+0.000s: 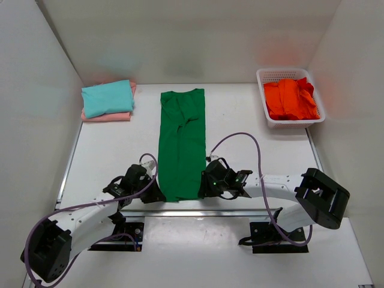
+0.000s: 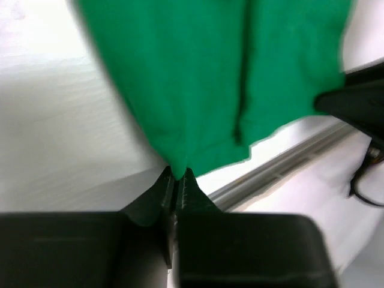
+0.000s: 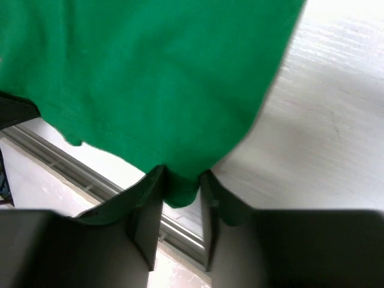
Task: Fold and stack the t-shirts
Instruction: Grab the bottom of the folded rectangular tshirt with both arms, then fold the folded rectangular tshirt in 1/3 of the way
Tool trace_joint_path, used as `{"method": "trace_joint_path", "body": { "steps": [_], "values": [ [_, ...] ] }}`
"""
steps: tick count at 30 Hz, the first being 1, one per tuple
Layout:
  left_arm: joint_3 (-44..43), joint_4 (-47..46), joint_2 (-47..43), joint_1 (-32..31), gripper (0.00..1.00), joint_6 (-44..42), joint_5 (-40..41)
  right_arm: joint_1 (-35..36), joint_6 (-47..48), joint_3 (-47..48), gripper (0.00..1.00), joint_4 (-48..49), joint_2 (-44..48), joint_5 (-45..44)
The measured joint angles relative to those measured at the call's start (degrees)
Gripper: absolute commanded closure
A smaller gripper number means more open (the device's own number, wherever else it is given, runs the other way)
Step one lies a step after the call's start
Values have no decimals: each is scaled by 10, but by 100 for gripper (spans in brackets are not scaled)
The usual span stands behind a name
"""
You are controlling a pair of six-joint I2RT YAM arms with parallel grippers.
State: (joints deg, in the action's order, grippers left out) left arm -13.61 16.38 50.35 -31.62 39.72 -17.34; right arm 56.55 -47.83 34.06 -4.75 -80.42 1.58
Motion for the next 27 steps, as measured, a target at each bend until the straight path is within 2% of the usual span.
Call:
{"method": "trace_joint_path", "body": {
  "steps": [4,14,21,27],
  "values": [
    [1,23,-7,0,100,-2,2,-1,1,-2,100,-4,0,9],
    [-78,131,0,-7,100,-26,21,-12,14,-3,100,-35,40,39],
    [-155,188,136,-15,100,-63,5,-32,28,31,100,-109,53,101],
    [-324,258,225,39,100,-98,1,-132,80,158,100,-177,13,199]
  ]
}}
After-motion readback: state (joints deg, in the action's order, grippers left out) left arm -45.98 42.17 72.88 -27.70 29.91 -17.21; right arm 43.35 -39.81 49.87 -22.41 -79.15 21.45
